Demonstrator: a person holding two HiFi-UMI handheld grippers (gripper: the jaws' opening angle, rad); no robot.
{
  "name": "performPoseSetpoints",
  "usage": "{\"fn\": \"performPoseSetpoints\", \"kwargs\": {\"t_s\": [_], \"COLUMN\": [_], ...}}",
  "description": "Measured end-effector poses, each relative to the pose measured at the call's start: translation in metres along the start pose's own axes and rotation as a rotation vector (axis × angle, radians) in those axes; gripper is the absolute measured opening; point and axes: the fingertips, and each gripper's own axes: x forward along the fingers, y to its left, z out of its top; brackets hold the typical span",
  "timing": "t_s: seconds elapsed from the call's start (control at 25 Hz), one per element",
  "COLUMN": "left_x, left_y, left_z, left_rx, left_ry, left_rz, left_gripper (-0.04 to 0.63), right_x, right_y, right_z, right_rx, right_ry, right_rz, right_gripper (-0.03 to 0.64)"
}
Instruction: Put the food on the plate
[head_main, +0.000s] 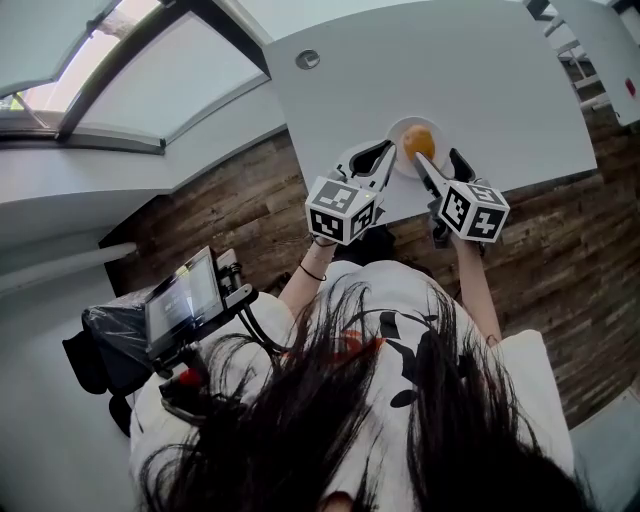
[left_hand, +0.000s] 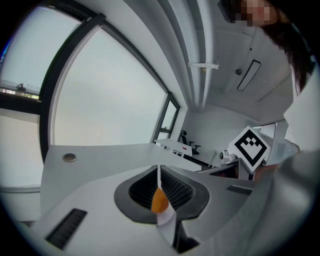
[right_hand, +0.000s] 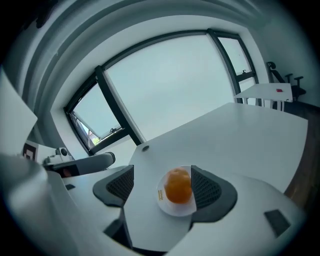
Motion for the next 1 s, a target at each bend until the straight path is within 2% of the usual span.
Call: {"fn": "performPoseSetpoints", "kwargs": {"t_s": [0.04, 0.12, 0.24, 0.36, 0.4, 0.52, 0.56, 0.6, 0.76, 1.0], "left_x": [-0.001, -0.004, -0.015, -0.030, -0.032, -0.035, -0.038, -0.043, -0.074, -0.112], "left_y": [-0.009, -0.024, -0.053, -0.084, -0.090, -0.098, -0.105, -0.115, -0.161, -0.199], "left_z": [0.002, 0.004, -0.002, -0.014, -0.015, -0.015, -0.017, -0.020, -0.044, -0.079], "left_rx": [0.008, 0.020, 0.045, 0.065, 0.066, 0.062, 0.063, 0.065, 0.071, 0.074], "left_ry": [-0.007, -0.016, -0.027, -0.038, -0.039, -0.037, -0.038, -0.041, -0.062, -0.043], "left_rz": [-0.006, -0.015, -0.027, -0.035, -0.036, -0.034, -0.033, -0.032, -0.012, 0.028], "left_gripper": [0.006, 0.006, 0.006, 0.006, 0.006, 0.006, 0.006, 0.006, 0.006, 0.006], "right_x": [-0.009, -0.024, -0.052, -0.085, -0.091, -0.099, -0.105, -0.116, -0.165, -0.208], "right_y": [0.000, 0.002, 0.009, 0.013, 0.015, 0.020, 0.021, 0.021, 0.027, 0.034], "right_z": [0.000, -0.001, -0.012, -0.024, -0.025, -0.022, -0.023, -0.027, -0.055, -0.097], "right_rx": [-0.018, -0.035, -0.019, -0.016, -0.016, -0.007, -0.003, 0.001, 0.014, 0.042], "right_ry": [-0.007, -0.022, -0.042, -0.084, -0.089, -0.089, -0.096, -0.105, -0.135, -0.131], "right_rz": [-0.003, -0.003, 0.026, 0.031, 0.035, 0.050, 0.053, 0.058, 0.096, 0.131], "right_gripper": [0.365, 0.279, 0.279, 0.160, 0.141, 0.140, 0.102, 0.094, 0.094, 0.095]}}
